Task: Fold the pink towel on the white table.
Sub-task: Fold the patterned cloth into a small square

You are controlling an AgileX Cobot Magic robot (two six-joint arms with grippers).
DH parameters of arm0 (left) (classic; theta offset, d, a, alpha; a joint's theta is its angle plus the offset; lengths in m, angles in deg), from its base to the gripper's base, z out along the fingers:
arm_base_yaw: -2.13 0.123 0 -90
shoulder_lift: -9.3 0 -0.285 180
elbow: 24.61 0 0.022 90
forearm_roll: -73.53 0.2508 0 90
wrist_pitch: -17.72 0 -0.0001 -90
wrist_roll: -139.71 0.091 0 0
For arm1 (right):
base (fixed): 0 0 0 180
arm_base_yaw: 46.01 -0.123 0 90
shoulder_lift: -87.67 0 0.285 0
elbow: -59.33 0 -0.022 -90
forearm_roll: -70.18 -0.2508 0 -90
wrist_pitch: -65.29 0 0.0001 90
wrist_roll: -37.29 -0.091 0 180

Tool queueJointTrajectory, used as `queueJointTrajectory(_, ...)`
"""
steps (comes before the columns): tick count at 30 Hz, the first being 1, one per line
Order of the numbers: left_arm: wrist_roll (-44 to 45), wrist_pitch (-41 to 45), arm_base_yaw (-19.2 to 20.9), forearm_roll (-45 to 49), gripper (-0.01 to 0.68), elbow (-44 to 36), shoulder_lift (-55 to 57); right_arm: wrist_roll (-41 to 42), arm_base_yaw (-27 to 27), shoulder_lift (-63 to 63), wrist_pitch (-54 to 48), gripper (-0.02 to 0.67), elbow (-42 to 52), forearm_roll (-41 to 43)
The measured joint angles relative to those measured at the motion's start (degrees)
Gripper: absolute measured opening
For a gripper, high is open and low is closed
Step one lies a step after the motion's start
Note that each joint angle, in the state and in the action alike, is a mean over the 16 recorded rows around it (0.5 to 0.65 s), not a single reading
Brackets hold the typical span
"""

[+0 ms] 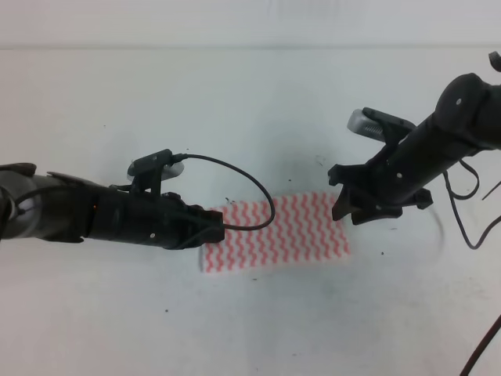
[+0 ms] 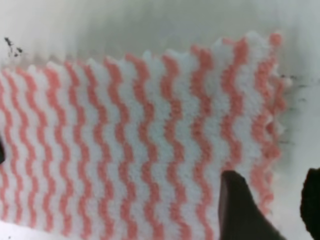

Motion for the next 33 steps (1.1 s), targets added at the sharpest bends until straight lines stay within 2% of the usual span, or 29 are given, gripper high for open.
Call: queueJointTrajectory(33,0.0,-0.1,0.0,0.0,-0.006,0.0,0.0,0.0,-0.2,3.9,1.3,0.26,-0.8,-3.4)
